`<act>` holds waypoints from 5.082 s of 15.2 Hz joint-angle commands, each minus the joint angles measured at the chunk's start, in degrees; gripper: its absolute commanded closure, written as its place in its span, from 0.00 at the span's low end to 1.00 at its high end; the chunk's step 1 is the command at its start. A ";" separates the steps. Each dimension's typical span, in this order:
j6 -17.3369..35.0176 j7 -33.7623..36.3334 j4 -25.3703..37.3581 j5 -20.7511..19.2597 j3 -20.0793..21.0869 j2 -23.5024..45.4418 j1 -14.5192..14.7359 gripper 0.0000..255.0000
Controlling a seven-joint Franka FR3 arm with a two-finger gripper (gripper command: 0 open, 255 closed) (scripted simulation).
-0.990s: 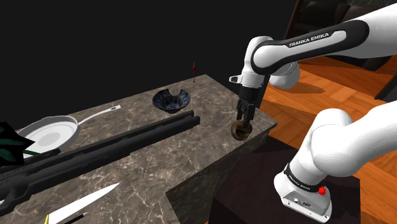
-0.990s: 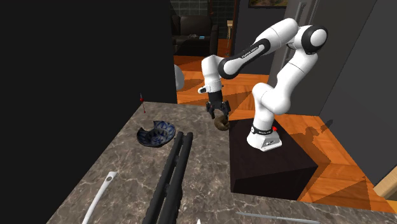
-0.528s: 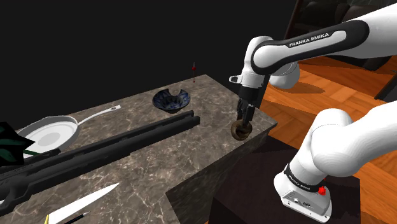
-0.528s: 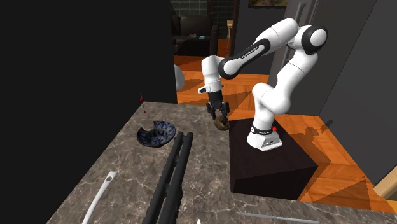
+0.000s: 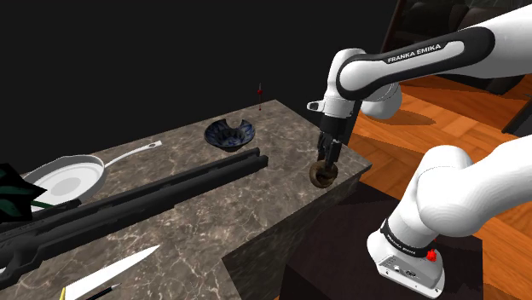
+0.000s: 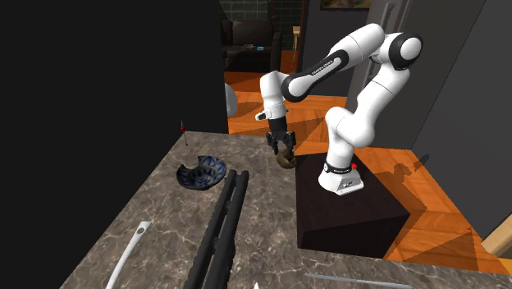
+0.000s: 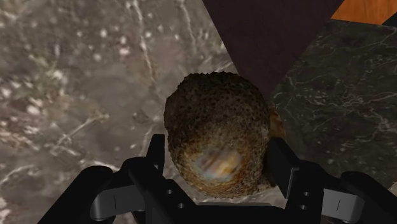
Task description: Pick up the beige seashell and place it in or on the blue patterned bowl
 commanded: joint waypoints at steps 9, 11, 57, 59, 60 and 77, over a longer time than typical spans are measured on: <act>-7.75 2.61 4.91 -0.24 1.11 -3.15 -0.21 1.00; -9.38 3.14 6.14 -0.23 1.32 -3.64 -0.20 1.00; -31.27 8.81 93.83 18.18 1.89 63.33 3.60 1.00; -29.55 8.21 91.49 17.94 1.92 62.81 3.92 1.00; -28.74 7.92 90.43 17.86 1.90 62.61 4.09 1.00; -17.92 3.95 78.01 17.70 1.91 61.77 5.70 1.00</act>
